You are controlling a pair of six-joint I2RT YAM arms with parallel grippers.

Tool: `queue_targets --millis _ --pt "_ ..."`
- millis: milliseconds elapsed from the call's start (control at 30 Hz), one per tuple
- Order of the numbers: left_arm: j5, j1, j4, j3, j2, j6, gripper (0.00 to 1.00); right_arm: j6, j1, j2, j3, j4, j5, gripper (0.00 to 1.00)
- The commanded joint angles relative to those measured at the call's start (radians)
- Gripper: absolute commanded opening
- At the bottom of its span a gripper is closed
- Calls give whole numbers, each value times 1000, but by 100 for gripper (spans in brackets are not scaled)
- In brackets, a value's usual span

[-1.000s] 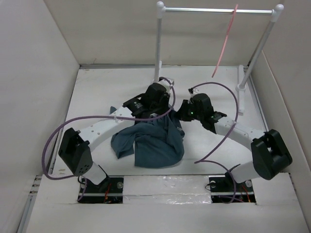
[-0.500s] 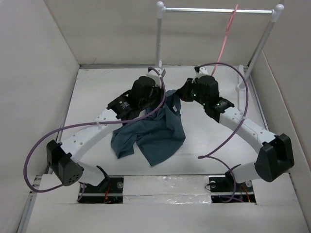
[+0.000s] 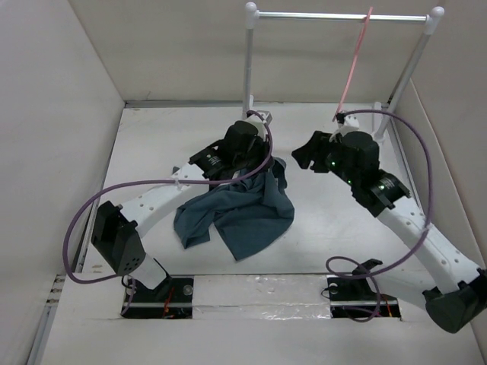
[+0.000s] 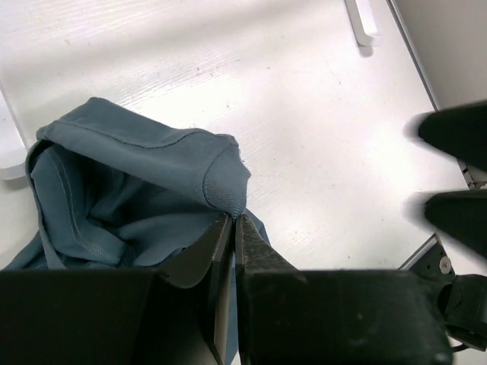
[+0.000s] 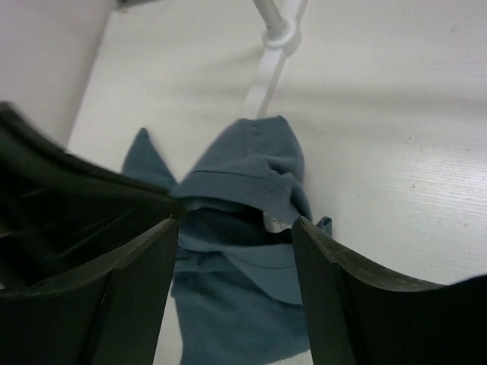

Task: Place the t-shirt on the hanger
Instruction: Pick up the T-shirt from the center of the board, then pick up the hanger from the clothesline.

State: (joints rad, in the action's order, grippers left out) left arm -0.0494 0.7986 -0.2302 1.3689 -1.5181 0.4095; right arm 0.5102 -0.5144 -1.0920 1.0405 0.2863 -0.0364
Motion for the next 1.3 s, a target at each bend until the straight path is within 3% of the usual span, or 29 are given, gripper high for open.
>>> queue_targets --millis 0,33,100,133,167,200,267,300,333,433,533,700,833,933,1100,1133,1267 --pt "-40 4 55 36 -2 6 0 4 0 81 137 137 24 67" --pt "-41 4 54 39 -11 2 0 -12 1 89 180 158 27 50" --pt "-47 4 58 44 -20 -1 0 -27 31 78 323 229 -6 28" --pt "-49 4 64 42 -27 -3 0 -51 46 63 376 278 -63 7" --pt "-58 4 66 44 -30 -5 0 -62 65 40 435 306 -94 2" --pt "-61 4 71 45 -33 -5 0 -74 104 -21 552 327 -123 2" --pt "-78 4 83 45 -39 -8 0 -113 137 -89 646 355 -206 12" --pt "-79 4 84 47 -42 -9 0 -128 154 -123 732 367 -236 24" --pt "-82 4 88 47 -45 -14 0 -151 177 -193 766 375 -300 47" --pt "-93 4 95 27 -33 -37 0 -196 235 -337 883 392 -327 76" --pt "-87 13 104 -7 -16 -54 0 -217 258 -437 987 415 -324 82" --pt "-99 13 126 -53 4 -55 0 -223 303 -594 1107 441 -369 81" --pt "-102 13 138 -65 13 -57 0 -222 326 -678 1181 467 -350 71" --pt "-102 13 137 -64 13 -63 0 -220 336 -697 1190 476 -355 60" --pt "-101 13 132 -59 9 -67 0 -223 346 -648 1115 418 -361 57" --pt "-102 13 132 -59 4 -66 0 -223 346 -646 1113 419 -353 49" --pt "-109 13 134 -56 -2 -63 0 -220 367 -654 1118 433 -330 38"
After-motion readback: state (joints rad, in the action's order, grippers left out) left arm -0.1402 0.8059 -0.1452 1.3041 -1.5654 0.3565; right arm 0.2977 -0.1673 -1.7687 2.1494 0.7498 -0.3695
